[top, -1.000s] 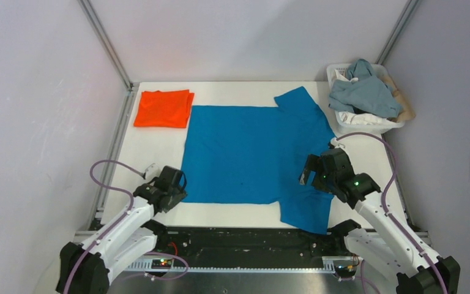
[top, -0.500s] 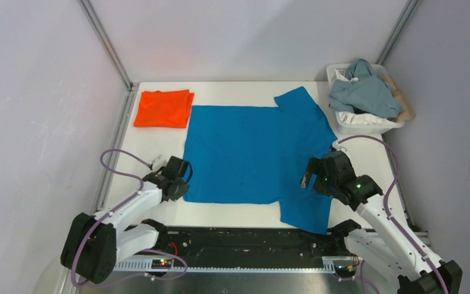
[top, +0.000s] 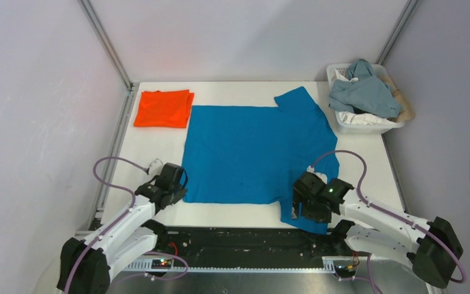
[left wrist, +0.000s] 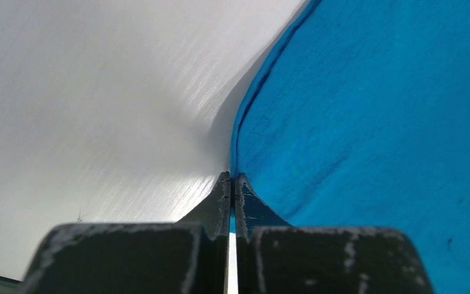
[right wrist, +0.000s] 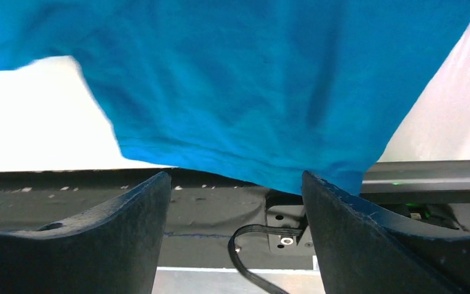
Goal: Fold and stack the t-shirts
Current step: Grab the side of the flattened tshirt closest away from the robot with both arms, then fold the flattened tshirt in 1/3 of the way
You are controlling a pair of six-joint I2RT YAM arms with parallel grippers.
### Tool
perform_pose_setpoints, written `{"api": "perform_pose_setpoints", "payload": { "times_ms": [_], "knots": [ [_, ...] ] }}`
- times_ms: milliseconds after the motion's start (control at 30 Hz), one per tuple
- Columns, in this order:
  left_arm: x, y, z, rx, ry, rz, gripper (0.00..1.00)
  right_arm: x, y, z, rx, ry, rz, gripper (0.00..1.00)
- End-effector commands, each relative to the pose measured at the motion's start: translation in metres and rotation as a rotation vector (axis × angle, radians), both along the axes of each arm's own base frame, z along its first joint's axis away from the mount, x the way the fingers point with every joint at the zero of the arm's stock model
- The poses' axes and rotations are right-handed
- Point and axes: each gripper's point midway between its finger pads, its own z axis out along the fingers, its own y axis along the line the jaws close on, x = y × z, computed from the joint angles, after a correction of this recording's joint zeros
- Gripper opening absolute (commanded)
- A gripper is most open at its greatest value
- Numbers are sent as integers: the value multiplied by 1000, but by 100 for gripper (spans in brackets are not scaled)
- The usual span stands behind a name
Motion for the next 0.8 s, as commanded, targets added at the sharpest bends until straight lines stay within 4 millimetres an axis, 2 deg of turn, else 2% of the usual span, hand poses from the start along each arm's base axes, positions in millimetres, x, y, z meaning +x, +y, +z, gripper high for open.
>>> {"api": "perform_pose_setpoints", "payload": {
  "times_ms": [0, 167, 233, 300, 333, 367, 433, 533, 633, 767],
  "knots": [
    [2, 2, 3, 12, -24, -8, 0, -2, 11, -20, 40, 29, -50, 76],
    [2, 2, 3, 26, -15, -32, 0, 7, 5, -37, -44, 18, -59, 65],
    [3, 1, 5, 21, -19, -38, 0, 11, 3, -39, -60, 8, -72, 57],
    [5, -2, 8, 12, -24, -48, 0, 10, 2, -39, -61, 10, -82, 36],
    [5, -3, 10, 9, -28, -53, 0, 9, 1, -38, -61, 14, -89, 30],
    [5, -4, 11, 5, -31, -70, 0, 7, -1, -35, -57, 13, -91, 16],
    [3, -5, 13, 5, -32, -85, 0, 2, -4, -29, -43, 8, -97, 1],
    [-1, -3, 16, 7, -29, -94, 0, -4, -1, -16, 16, 7, -77, 0],
    [-9, -3, 19, -3, -20, -100, 0, -20, 6, 0, 98, 50, -46, 0],
    [-21, 0, 16, -20, -6, -81, 0, -46, 1, 3, 98, 154, -35, 0]
  ]
}}
